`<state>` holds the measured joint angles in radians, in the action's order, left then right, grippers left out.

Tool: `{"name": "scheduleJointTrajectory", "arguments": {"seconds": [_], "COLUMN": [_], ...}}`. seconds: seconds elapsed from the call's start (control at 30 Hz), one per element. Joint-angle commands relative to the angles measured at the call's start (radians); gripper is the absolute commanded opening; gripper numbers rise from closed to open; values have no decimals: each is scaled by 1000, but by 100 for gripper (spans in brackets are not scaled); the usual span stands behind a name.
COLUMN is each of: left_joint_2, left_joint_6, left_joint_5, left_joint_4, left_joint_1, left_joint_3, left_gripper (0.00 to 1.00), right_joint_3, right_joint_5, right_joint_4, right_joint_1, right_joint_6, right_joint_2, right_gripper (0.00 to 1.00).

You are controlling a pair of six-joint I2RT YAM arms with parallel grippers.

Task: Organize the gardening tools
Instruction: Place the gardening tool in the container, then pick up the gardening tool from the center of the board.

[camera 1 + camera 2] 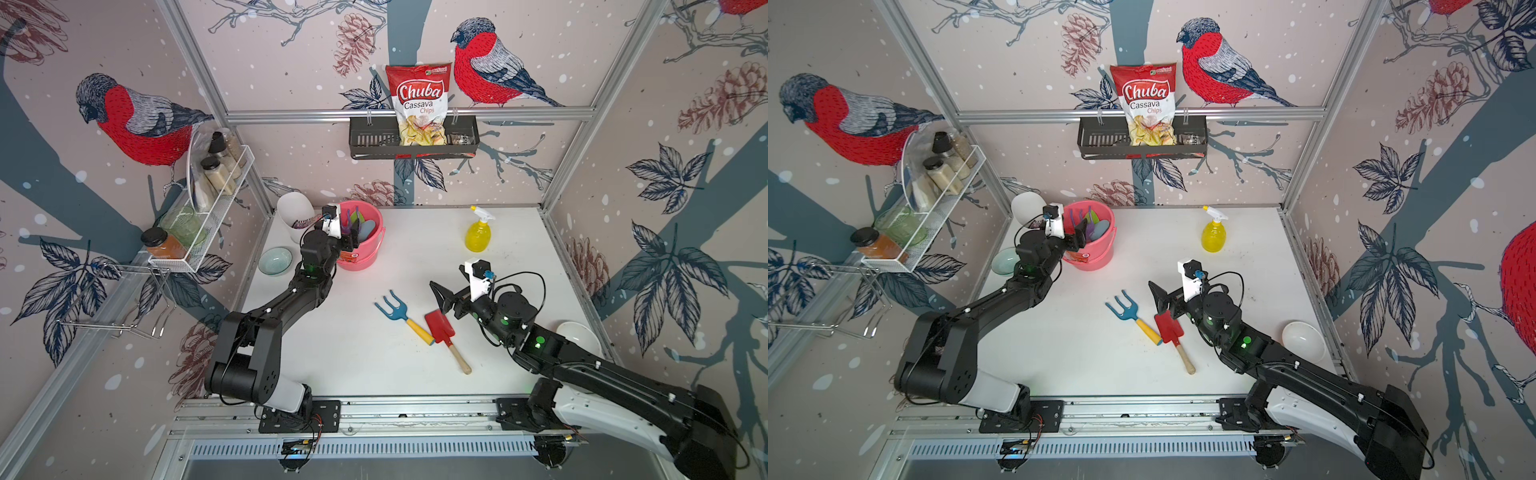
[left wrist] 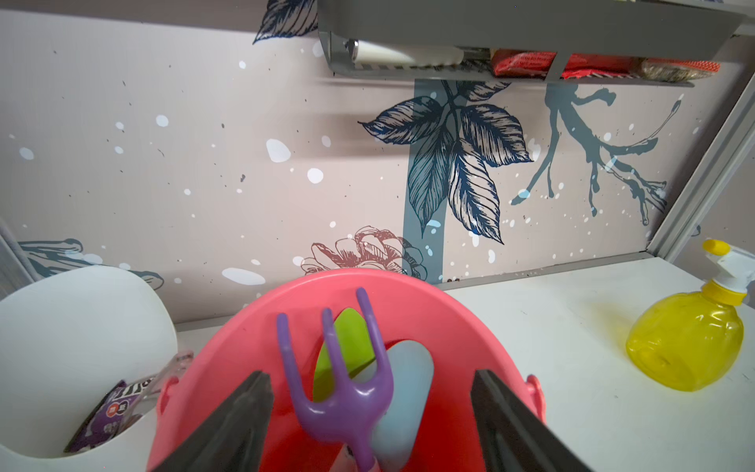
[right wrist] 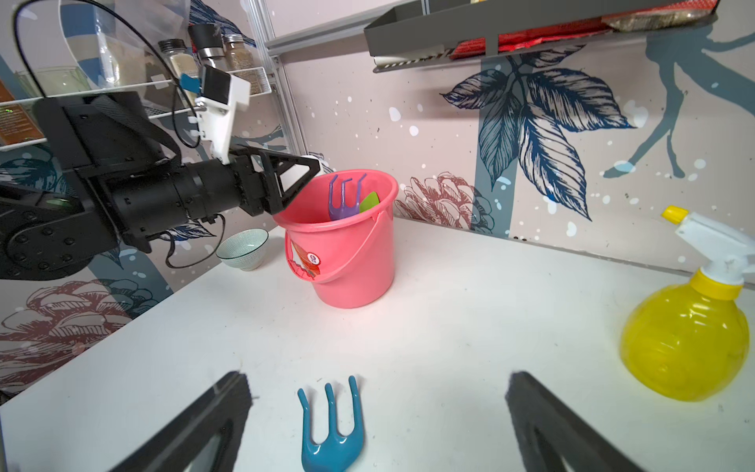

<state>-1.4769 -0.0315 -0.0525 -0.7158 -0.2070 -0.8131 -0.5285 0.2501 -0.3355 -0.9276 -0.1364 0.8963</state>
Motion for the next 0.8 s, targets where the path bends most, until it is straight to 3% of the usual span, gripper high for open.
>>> {"name": "scheduleJointTrajectory", "arguments": {"seconds": [0.0, 0.13, 0.4, 0.53, 0.77], "left_joint_2": [33, 79, 186, 266, 406], "left_joint_6": [-34, -49, -108, -201, -395], "left_joint_5": [13, 19, 58, -13, -13], "left_joint_4": [55, 215, 489, 558, 616], "left_joint_1": [0, -23, -131, -163, -257], "left_joint_3": [-23, -53, -81, -36, 74], "left_gripper": [86, 91, 93, 92, 92], "right_joint_3": [-27, -84, -142, -187, -198], "right_joint_5": [-1, -21, -239, -242, -214], "right_joint_4": [80, 241, 394, 465, 477], "right_joint_1": [9, 38, 61, 62, 72], "right_joint_6": [-50, -127, -142, -127, -127], "right_joint_2": [21, 73, 174, 236, 279], "right_gripper": [100, 100, 100, 100, 100]}}
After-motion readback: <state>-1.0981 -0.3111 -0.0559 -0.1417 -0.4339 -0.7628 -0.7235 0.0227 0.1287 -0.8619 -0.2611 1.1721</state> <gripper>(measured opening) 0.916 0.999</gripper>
